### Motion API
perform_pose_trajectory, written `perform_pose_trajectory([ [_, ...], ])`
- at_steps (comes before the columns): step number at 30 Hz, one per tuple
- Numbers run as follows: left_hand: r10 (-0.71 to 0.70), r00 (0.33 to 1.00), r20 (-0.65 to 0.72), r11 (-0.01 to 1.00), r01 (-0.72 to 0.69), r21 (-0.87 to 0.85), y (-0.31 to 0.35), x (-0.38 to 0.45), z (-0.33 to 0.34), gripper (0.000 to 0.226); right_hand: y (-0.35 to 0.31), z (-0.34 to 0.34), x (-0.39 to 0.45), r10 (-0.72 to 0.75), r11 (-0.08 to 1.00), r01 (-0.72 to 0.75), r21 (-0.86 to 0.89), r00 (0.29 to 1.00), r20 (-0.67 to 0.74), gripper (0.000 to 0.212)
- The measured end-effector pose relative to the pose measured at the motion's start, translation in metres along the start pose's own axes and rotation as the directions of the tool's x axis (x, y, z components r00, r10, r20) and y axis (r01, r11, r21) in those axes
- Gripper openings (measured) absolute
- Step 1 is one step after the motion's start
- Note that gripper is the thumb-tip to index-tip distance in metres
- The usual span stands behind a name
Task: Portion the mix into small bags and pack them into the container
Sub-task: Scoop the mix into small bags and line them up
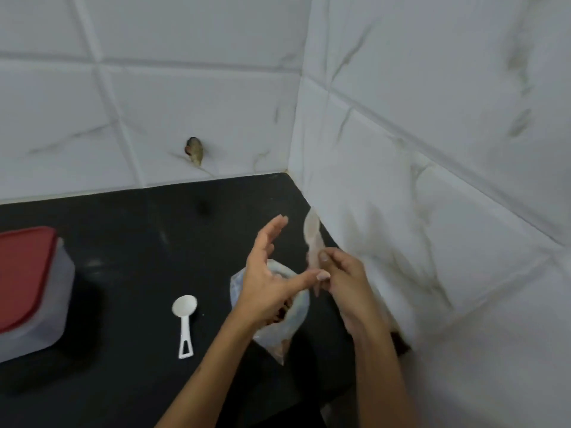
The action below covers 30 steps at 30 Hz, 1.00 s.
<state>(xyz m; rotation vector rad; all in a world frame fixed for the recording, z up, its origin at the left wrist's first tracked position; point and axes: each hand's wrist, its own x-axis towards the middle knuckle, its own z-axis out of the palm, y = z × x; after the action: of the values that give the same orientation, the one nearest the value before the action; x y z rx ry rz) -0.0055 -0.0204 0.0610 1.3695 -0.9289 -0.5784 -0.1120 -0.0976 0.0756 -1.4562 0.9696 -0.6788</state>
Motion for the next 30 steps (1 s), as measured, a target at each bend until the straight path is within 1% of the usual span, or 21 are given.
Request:
perform_pose_trajectory([
  [1,0.033,0.999,0.023,0.999,-0.033,0.012,0.000,0.000,-0.015,0.094,-0.003,0.013,-0.001,0.007,1.000,-0.007,0.003,0.994,0.105,0.022],
  [3,0.066,0.997,0.033,0.998,-0.066,-0.023,0.003,-0.003,-0.038,0.091,-0.010,0.037,-0.004,-0.019,0.996,0.042,-0.080,0.963,0.270,0.019],
  [5,0.069,0.997,-0.016,0.997,-0.070,-0.044,0.005,-0.008,-0.058,0.082,-0.014,0.060,-0.005,-0.040,0.985,0.099,-0.141,0.926,0.376,0.018],
  [6,0.076,0.996,-0.050,0.996,-0.078,-0.034,0.007,-0.011,-0.067,0.077,-0.014,0.070,-0.005,-0.043,0.984,0.107,-0.139,0.914,0.403,0.018],
  [7,0.087,0.993,-0.084,0.996,-0.087,-0.007,0.007,-0.013,-0.074,0.074,-0.013,0.077,-0.004,-0.049,0.985,0.110,-0.131,0.915,0.400,0.018],
  [8,0.104,0.987,-0.125,0.994,-0.099,0.044,0.007,-0.016,-0.083,0.072,-0.012,0.085,-0.003,-0.057,0.985,0.112,-0.132,0.929,0.365,0.018],
  [10,0.154,0.968,-0.199,0.974,-0.116,0.194,0.008,-0.020,-0.099,0.070,-0.017,0.097,-0.004,-0.103,0.989,0.121,-0.083,0.974,0.200,0.018],
  [11,0.182,0.958,-0.221,0.954,-0.117,0.275,0.009,-0.022,-0.106,0.070,-0.024,0.100,-0.006,-0.153,0.988,0.156,-0.013,0.981,0.116,0.015],
  [12,0.200,0.953,-0.229,0.931,-0.112,0.347,0.010,-0.024,-0.112,0.071,-0.032,0.103,-0.009,-0.219,0.975,0.215,0.056,0.973,0.069,0.011],
  [13,0.208,0.950,-0.234,0.910,-0.100,0.402,0.010,-0.026,-0.117,0.072,-0.040,0.106,-0.013,-0.286,0.955,0.278,0.099,0.954,0.084,0.007],
  [14,0.211,0.949,-0.235,0.895,-0.090,0.437,0.011,-0.028,-0.121,0.072,-0.046,0.110,-0.018,-0.349,0.936,0.335,0.112,0.926,0.147,0.006],
  [15,0.213,0.948,-0.238,0.887,-0.085,0.455,0.011,-0.029,-0.124,0.069,-0.050,0.114,-0.023,-0.396,0.918,0.389,0.078,0.889,0.230,0.009],
  [16,0.217,0.945,-0.244,0.883,-0.083,0.462,0.012,-0.031,-0.127,0.065,-0.051,0.118,-0.027,-0.421,0.895,0.446,-0.014,0.854,0.307,0.012],
  [17,0.225,0.942,-0.251,0.876,-0.083,0.475,0.011,-0.032,-0.129,0.060,-0.050,0.122,-0.029,-0.430,0.851,0.504,-0.148,0.830,0.355,0.013],
  [18,0.234,0.938,-0.255,0.865,-0.080,0.496,0.010,-0.033,-0.130,0.056,-0.047,0.125,-0.030,-0.430,0.783,0.546,-0.297,0.821,0.375,0.013],
  [20,0.246,0.936,-0.252,0.832,-0.070,0.551,0.005,-0.035,-0.133,0.052,-0.045,0.128,-0.030,-0.404,0.661,0.541,-0.519,0.840,0.361,0.015],
  [21,0.252,0.937,-0.242,0.816,-0.071,0.574,0.003,-0.036,-0.134,0.053,-0.045,0.129,-0.030,-0.390,0.635,0.522,-0.570,0.853,0.347,0.018],
  [24,0.260,0.941,-0.218,0.796,-0.081,0.600,-0.005,-0.038,-0.134,0.060,-0.046,0.129,-0.032,-0.342,0.633,0.507,-0.585,0.861,0.377,0.030],
  [27,0.260,0.931,-0.257,0.810,-0.066,0.583,-0.012,-0.041,-0.129,0.070,-0.045,0.130,-0.036,-0.297,0.681,0.501,-0.534,0.855,0.424,0.037],
  [29,0.294,0.900,-0.322,0.814,-0.059,0.577,-0.016,-0.042,-0.128,0.061,-0.043,0.131,-0.039,-0.297,0.744,0.496,-0.447,0.846,0.444,0.036],
  [30,0.308,0.882,-0.357,0.823,-0.059,0.564,-0.017,-0.042,-0.128,0.053,-0.043,0.132,-0.040,-0.311,0.802,0.480,-0.357,0.845,0.436,0.032],
])
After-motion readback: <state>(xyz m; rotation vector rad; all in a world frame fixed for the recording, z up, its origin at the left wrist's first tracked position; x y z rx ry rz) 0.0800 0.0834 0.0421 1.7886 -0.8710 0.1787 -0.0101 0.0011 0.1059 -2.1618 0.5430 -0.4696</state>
